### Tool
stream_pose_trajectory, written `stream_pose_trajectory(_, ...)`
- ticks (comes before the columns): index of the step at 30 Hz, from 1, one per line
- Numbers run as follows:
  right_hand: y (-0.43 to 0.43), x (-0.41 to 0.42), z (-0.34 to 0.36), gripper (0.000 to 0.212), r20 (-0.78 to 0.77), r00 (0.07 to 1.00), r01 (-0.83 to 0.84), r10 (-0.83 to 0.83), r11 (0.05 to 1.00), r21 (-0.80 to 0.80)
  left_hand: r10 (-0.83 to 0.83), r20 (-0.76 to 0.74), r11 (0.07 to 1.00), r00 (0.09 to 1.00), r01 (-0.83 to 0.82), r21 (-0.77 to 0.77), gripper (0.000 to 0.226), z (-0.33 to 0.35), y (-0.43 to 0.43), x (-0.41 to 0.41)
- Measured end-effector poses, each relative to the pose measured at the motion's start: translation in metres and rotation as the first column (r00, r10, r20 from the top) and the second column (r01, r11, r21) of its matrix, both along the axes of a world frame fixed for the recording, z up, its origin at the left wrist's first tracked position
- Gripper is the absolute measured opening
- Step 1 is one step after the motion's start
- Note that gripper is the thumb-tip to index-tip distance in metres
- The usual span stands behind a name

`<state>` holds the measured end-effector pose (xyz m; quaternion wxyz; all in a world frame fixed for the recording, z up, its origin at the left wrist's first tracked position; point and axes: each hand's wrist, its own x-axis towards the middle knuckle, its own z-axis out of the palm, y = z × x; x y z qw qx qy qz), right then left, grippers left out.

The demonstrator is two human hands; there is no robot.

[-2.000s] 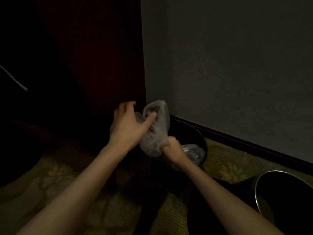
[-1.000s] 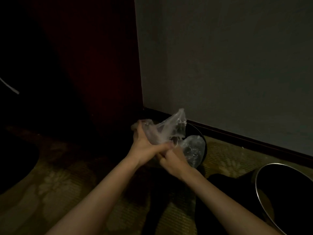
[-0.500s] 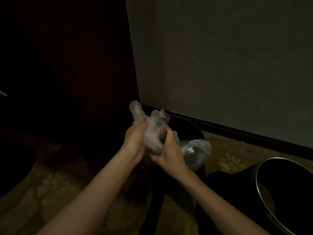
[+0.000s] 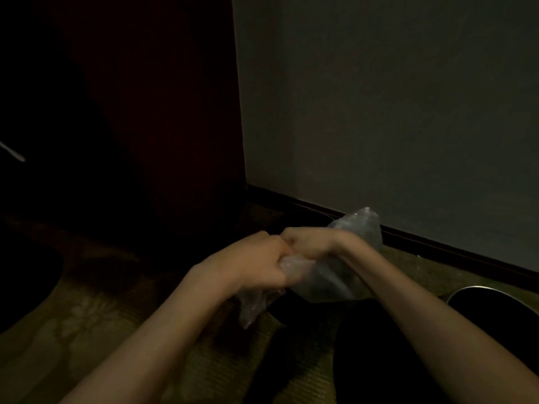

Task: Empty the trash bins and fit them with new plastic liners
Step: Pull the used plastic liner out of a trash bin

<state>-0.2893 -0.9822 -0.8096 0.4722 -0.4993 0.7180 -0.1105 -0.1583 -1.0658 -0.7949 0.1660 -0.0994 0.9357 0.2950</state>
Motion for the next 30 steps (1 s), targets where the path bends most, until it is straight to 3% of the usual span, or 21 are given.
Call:
stream_pose_trajectory(2, -0.007, -0.003, -0.001, 0.019, 0.005, 1.000, 0.015, -0.015, 1.000, -0.025, -0.107, -0.057, 0.935, 0.993, 0.081, -0.346, 0.021, -0.007, 0.006, 0.003)
stream_pose_trajectory(3, -0.009, -0.003, -0.001, 0.021, -0.009, 0.999, 0.045, -0.046, 0.997, -0.062, -0.126, -0.097, 0.893, 0.987, 0.071, -0.444, 0.018, -0.011, 0.007, 0.005)
stream_pose_trajectory(6, -0.011, -0.002, 0.000, 0.018, -0.004, 0.984, 0.175, -0.181, 0.959, -0.221, -0.106, -0.160, 0.795, 0.981, -0.013, -0.607, 0.031, -0.022, 0.003, 0.009)
stream_pose_trajectory(9, -0.009, 0.011, 0.000, 0.016, -0.006, 0.951, 0.289, -0.309, 0.898, -0.331, -0.043, -0.232, 0.747, 0.972, -0.123, -0.653, 0.033, -0.025, -0.004, 0.013)
stream_pose_trajectory(13, 0.000, 0.034, -0.008, 0.017, -0.100, 0.905, 0.308, -0.412, 0.801, -0.514, 0.150, -0.396, 0.844, 0.906, -0.326, -0.426, 0.031, -0.024, -0.004, 0.018)
stream_pose_trajectory(15, 0.004, 0.040, -0.014, 0.015, -0.084, 0.893, 0.321, -0.442, 0.757, -0.569, 0.243, -0.436, 0.850, 0.866, -0.407, -0.335, 0.026, -0.021, -0.003, 0.016)
stream_pose_trajectory(17, 0.006, 0.046, -0.021, 0.014, -0.062, 0.895, 0.320, -0.441, 0.734, -0.598, 0.359, -0.420, 0.867, 0.834, -0.465, -0.180, 0.019, -0.019, -0.001, 0.015)
stream_pose_trajectory(19, 0.008, 0.051, -0.028, 0.013, -0.047, 0.892, 0.330, -0.450, 0.718, -0.614, 0.526, -0.306, 0.846, 0.793, -0.525, 0.094, 0.027, -0.017, 0.000, 0.012)
stream_pose_trajectory(21, 0.011, 0.055, -0.033, 0.012, -0.036, 0.870, 0.358, -0.492, 0.679, -0.642, 0.666, -0.134, 0.726, 0.734, -0.596, 0.345, 0.032, -0.015, 0.002, 0.009)
stream_pose_trajectory(24, 0.014, 0.062, -0.039, 0.013, -0.051, 0.836, 0.362, -0.546, 0.619, -0.697, 0.785, 0.046, 0.472, 0.618, -0.644, 0.602, 0.044, -0.012, 0.006, 0.004)
stream_pose_trajectory(28, 0.015, 0.077, -0.045, 0.018, -0.144, 0.793, 0.333, -0.592, 0.619, -0.711, 0.905, 0.130, 0.194, 0.406, -0.663, 0.723, 0.028, -0.018, 0.021, 0.000)
stream_pose_trajectory(30, 0.015, 0.084, -0.047, 0.019, -0.118, 0.783, 0.356, -0.610, 0.596, -0.720, 0.944, 0.158, 0.071, 0.289, -0.647, 0.759, 0.020, -0.019, 0.024, 0.000)
